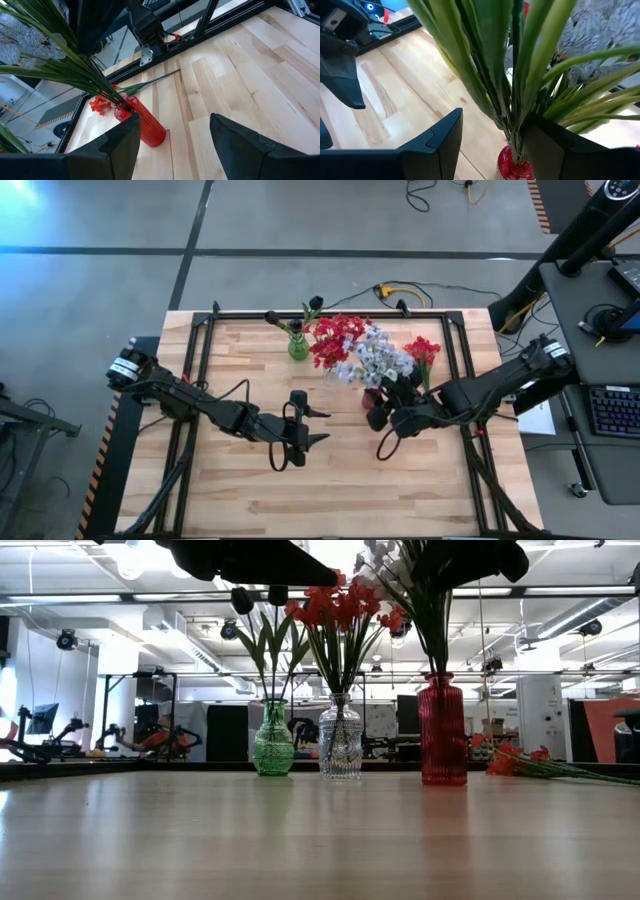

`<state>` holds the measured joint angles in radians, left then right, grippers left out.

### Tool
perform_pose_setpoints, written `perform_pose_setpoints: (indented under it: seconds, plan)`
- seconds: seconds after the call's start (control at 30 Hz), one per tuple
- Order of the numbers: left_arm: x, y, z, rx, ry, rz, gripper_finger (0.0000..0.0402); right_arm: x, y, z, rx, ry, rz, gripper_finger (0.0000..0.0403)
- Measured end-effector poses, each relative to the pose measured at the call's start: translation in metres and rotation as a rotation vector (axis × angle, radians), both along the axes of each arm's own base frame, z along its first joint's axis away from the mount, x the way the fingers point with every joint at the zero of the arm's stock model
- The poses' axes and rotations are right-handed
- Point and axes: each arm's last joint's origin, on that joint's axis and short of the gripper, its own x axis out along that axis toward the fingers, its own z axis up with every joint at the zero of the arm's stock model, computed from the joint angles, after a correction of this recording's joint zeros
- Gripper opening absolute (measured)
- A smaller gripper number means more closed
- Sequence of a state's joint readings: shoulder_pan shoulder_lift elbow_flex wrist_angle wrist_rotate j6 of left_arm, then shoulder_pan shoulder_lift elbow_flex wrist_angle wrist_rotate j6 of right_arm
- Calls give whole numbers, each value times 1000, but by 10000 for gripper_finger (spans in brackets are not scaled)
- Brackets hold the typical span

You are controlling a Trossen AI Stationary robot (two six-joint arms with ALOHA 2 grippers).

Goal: Sort flowers into vase by color
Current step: Put the white flowers into the red vase

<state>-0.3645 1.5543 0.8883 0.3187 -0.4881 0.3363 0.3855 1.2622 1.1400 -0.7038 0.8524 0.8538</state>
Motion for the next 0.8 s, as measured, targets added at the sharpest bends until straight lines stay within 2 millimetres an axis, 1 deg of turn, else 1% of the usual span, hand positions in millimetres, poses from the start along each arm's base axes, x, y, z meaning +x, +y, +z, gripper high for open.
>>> perform_pose_setpoints:
  seconds: [0.3, 0.6, 0.8]
  plan:
    - [0, 0, 0, 7, 2, -2, 220, -8, -2, 9, 31, -30, 16, 185]
    - [0, 1, 0, 7, 2, 0, 220, -13, 3, 13, 34, -42, 49, 185]
    - [0, 1, 0, 7, 2, 1, 220, -16, 2, 16, 27, -52, 48, 185]
